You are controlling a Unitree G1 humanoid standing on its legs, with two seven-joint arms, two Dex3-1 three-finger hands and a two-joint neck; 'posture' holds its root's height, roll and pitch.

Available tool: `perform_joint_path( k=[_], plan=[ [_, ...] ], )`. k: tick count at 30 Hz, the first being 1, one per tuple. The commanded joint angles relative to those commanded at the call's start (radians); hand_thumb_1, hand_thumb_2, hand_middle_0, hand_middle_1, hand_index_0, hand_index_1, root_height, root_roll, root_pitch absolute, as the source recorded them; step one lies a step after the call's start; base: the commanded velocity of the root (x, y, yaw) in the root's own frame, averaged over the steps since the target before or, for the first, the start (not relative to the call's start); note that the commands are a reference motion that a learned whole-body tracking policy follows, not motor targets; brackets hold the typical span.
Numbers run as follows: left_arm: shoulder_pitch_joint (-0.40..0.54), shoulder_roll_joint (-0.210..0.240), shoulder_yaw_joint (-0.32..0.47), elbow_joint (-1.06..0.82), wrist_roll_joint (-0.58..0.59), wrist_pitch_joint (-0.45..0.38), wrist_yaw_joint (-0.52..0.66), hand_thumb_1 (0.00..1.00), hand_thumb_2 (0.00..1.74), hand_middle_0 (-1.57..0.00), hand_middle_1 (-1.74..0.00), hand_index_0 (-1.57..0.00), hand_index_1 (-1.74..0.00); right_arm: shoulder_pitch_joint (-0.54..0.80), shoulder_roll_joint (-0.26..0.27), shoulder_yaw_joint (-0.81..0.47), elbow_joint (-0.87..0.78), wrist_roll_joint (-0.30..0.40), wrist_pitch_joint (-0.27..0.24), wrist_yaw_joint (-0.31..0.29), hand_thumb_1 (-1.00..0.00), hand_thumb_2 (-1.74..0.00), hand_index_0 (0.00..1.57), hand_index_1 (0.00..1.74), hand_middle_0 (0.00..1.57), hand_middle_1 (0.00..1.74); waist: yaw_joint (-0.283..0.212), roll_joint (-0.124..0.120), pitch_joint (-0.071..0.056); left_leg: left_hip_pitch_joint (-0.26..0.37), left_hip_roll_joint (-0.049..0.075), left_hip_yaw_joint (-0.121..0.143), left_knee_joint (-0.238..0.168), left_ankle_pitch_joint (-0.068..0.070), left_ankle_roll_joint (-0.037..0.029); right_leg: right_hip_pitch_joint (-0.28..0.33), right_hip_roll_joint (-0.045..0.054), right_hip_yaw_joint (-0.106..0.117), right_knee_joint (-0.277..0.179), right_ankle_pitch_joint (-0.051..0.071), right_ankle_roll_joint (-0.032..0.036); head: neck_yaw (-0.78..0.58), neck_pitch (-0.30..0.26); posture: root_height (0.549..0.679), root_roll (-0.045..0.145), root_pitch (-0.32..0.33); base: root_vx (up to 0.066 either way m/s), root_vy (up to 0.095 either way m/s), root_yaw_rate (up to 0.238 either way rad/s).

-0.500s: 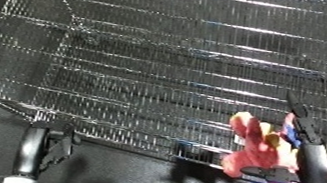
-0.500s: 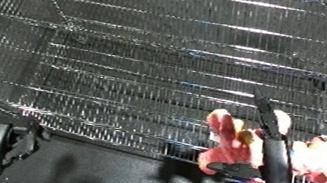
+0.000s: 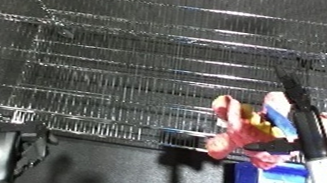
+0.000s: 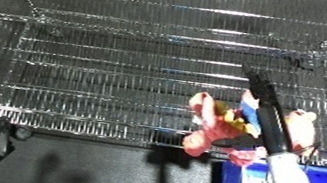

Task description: Pick up the object and place it into the box

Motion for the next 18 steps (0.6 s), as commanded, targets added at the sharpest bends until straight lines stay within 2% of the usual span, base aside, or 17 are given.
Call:
perform_joint_path(
  k=[7, 18],
  plan=[
    [0.029, 0.023, -0.012, -0.026, -0.017, -0.002, -0.021, 1.0, 1.74, -1.57, -1.74, -1.57, -1.74, -0.035, -0.086, 0.031, 0.087, -0.001, 0.018, 0.041, 0.0, 0.0, 0.0, 0.0, 0.0, 0.0, 0.0, 0.006, 0.008, -0.002, 0.003, 0.004, -0.007, 0.006, -0.0042, -0.012, 0.0004, 0.005, -0.002, 0.007, 0.0009, 0.088, -0.004, 0.64, 0.051, -0.13, 0.007, -0.028, -0.03],
    [0.022, 0.039, -0.062, -0.03, -0.042, -0.011, -0.039, 1.0, 1.74, -1.57, -1.74, -1.57, -1.74, -0.127, -0.124, 0.112, 0.271, 0.001, 0.033, 0.069, 0.0, 0.0, 0.0, 0.0, 0.0, 0.0, -0.001, 0.04, 0.02, -0.013, -0.004, 0.008, -0.012, 0.013, -0.0049, -0.038, 0.0007, 0.016, 0.006, 0.007, -0.0001, 0.207, -0.008, 0.64, 0.056, -0.116, 0.015, -0.019, -0.032]
  ],
)
